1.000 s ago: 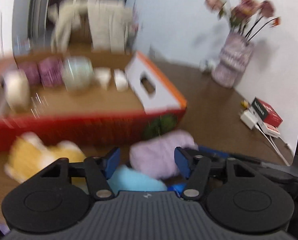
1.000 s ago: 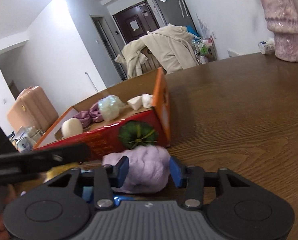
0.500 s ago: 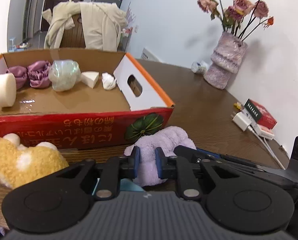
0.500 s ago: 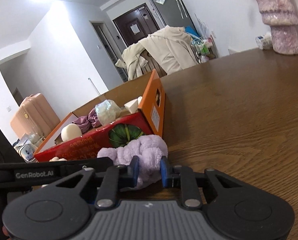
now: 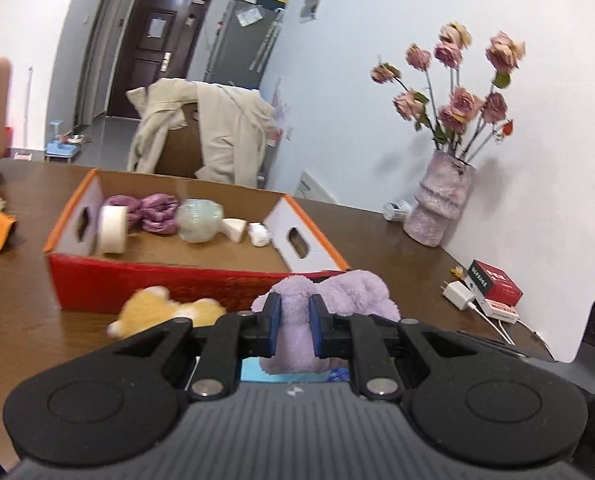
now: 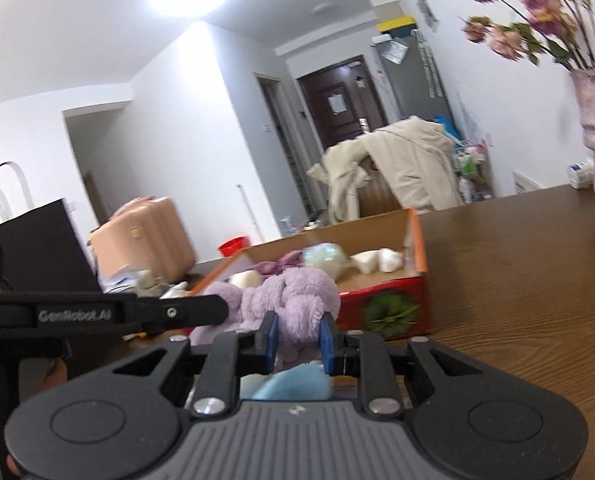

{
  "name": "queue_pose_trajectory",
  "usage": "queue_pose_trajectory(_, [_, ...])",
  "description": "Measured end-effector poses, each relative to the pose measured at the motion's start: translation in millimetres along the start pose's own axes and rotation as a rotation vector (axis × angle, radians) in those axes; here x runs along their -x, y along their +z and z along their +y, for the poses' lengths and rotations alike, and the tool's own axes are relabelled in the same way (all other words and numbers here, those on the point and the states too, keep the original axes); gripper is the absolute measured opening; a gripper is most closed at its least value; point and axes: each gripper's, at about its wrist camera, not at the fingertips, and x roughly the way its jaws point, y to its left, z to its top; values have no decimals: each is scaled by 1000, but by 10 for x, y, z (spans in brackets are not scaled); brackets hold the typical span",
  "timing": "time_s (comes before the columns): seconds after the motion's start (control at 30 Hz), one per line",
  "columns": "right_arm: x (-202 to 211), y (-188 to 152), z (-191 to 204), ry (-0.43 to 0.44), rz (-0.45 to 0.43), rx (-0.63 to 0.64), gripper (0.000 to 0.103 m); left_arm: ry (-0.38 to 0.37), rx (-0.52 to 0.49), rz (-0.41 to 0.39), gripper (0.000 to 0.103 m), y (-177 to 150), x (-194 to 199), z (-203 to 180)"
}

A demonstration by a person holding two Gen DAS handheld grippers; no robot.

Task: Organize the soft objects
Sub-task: 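Carry the lilac headband into the box and open both tools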

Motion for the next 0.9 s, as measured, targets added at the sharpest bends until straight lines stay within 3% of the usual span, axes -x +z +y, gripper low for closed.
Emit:
queue_pose_trajectory(0.2, [-36, -56, 339, 24, 16, 40, 21, 12, 33, -6, 16, -7, 130, 270])
queue_pose_trajectory(0.4, [-310, 131, 530, 38, 38, 105, 21, 16, 38, -6, 16, 325, -132, 580])
queue_pose_trajectory(0.63, [-1206, 566, 445, 45, 151, 90, 21, 47, 40, 50, 15, 850, -860, 1047])
queue_pose_trajectory(0.87, [-2285, 805, 389, -48, 278, 104, 21, 122, 19, 110, 17, 1075, -1621, 1422])
queue_pose_trajectory(0.9, [-2412, 809, 397, -64, 286, 117, 25, 132, 22, 109, 23, 1073, -1693, 1468])
